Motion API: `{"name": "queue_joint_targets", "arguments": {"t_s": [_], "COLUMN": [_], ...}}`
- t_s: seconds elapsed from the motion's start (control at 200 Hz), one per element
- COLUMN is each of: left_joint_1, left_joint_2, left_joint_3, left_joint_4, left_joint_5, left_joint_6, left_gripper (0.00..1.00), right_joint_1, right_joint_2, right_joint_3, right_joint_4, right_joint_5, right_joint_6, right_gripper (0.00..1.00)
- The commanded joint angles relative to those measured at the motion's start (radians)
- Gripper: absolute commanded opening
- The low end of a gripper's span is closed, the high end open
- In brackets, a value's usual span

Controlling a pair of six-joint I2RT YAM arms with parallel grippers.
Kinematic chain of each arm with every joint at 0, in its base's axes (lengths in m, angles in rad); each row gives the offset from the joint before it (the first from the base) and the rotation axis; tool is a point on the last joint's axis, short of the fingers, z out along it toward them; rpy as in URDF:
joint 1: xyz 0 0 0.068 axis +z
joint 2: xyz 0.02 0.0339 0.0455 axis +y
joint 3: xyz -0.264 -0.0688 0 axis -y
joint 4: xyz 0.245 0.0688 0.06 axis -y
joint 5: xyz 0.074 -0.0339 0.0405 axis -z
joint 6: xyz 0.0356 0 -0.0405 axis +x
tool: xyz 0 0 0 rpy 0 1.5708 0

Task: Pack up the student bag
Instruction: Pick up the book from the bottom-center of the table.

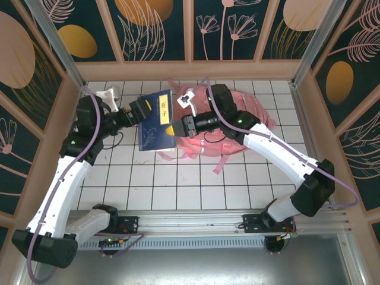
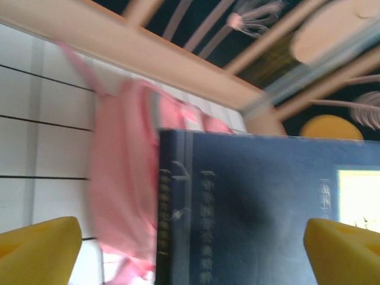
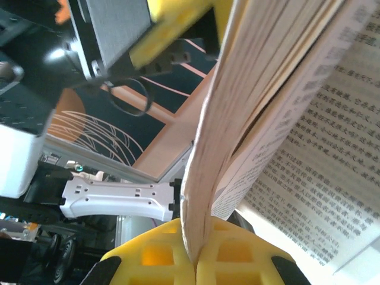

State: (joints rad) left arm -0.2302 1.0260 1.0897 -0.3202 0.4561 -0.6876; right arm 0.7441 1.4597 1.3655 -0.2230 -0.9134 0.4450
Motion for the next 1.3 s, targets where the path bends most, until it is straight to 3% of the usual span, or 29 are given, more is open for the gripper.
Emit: {"name": "queue_joint_targets", "arguments": {"t_s": [0.0,0.185,0.31,0.385,0.52,0.646,0.781,0.841,0.906,1.056,1.136,1.291], "left_joint_1": [-0.003,-0.003,-0.003,-0.003,-0.011,-0.018,-0.021,-0.021,-0.021,-0.021,-0.021,-0.020], "left_joint_2": [-0.021,-0.012,-0.005,-0.005,-0.008,-0.016,-0.027,-0.030,-0.030,-0.036,-0.041,-0.050], "left_joint_3": [-0.096,-0.186,-0.213,-0.244,-0.270,-0.290,-0.297,-0.295,-0.284,-0.240,-0.242,-0.336], "left_joint_4": [0.360,0.626,0.674,0.772,0.883,0.928,0.934,0.936,0.926,0.864,0.917,1.159], "left_joint_5": [0.303,0.398,0.398,0.429,0.462,0.475,0.479,0.478,0.473,0.367,0.274,0.025], "left_joint_6": [-0.157,-0.316,-0.358,-0.417,-0.468,-0.480,-0.472,-0.467,-0.453,-0.410,-0.451,-0.600], "left_gripper": [0.99,0.93,0.77,0.57,0.36,0.29,0.10,0.07,0.00,0.00,0.00,0.00], "right_joint_1": [-0.011,-0.037,-0.053,-0.063,-0.083,-0.088,-0.088,-0.088,-0.088,-0.086,-0.078,-0.031], "right_joint_2": [-0.075,-0.123,-0.131,-0.130,-0.128,-0.127,-0.125,-0.128,-0.139,-0.222,-0.278,-0.338], "right_joint_3": [-0.031,-0.068,-0.074,-0.075,-0.092,-0.103,-0.098,-0.091,-0.092,-0.184,-0.282,-0.456], "right_joint_4": [0.114,0.160,0.136,0.111,0.101,0.104,0.088,0.070,0.063,0.175,0.327,0.695], "right_joint_5": [-0.098,-0.134,-0.135,-0.124,-0.110,-0.075,-0.005,0.048,0.122,0.358,0.433,0.527], "right_joint_6": [-0.031,-0.017,-0.034,-0.053,-0.060,-0.060,-0.062,-0.065,-0.055,0.062,0.162,0.335], "right_gripper": [0.00,0.00,0.00,0.00,0.00,0.00,0.00,0.11,0.33,0.73,0.86,0.85]}}
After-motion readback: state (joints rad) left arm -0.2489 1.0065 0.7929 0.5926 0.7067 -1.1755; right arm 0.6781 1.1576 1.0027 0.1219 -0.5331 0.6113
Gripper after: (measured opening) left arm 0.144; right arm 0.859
